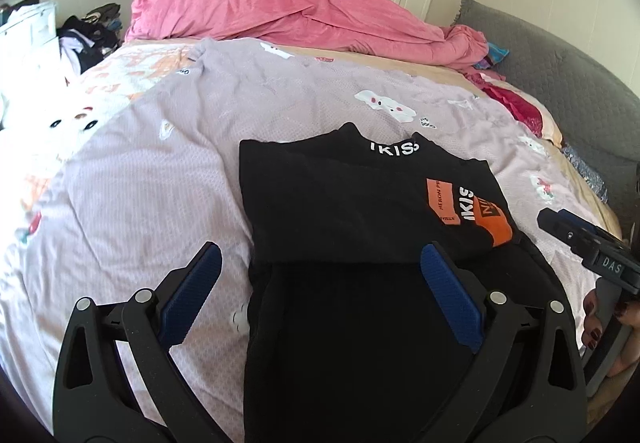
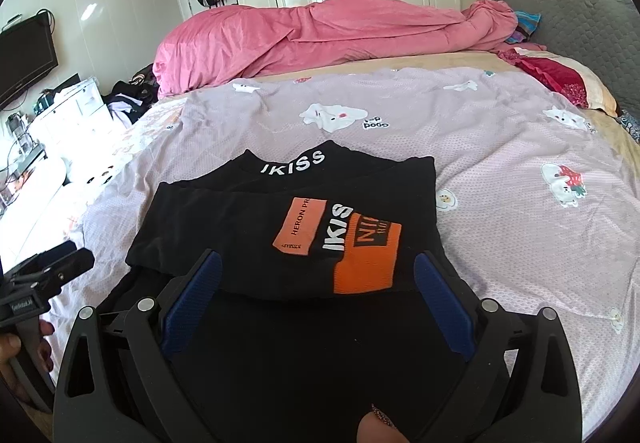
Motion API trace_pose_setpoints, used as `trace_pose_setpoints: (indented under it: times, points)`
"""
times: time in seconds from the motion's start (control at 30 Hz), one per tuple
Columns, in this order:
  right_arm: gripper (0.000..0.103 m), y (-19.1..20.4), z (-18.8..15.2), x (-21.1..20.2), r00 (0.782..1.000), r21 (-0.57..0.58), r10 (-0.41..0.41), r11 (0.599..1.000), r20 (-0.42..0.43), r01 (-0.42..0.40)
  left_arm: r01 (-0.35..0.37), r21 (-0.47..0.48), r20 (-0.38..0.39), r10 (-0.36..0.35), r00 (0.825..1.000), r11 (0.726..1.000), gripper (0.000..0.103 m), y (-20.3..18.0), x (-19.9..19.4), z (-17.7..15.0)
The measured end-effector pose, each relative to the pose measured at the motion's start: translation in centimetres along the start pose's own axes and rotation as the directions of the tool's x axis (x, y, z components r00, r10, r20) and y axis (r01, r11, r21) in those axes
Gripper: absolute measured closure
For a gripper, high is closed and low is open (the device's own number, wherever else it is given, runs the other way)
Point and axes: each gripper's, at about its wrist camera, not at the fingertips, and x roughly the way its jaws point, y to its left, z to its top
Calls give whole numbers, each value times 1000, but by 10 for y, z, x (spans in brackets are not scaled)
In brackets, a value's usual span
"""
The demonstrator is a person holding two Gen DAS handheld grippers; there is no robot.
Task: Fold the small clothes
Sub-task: 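Move both open grippers along the shirt back toward its hem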
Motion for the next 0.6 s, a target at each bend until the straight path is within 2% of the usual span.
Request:
trace_pose_setpoints:
  times: [0.4, 0.6]
  points:
    - [5, -4, -4, -21, 1000, -7, -14, 1000, 8, 14, 13, -35, 4, -13, 1000, 999, 9, 2, -11, -14]
    - [5, -9, -8, -31, 1000, -4, -23, 1000, 8, 23, -6, -40, -15, 5, 1000, 999, 9, 2, -15, -22]
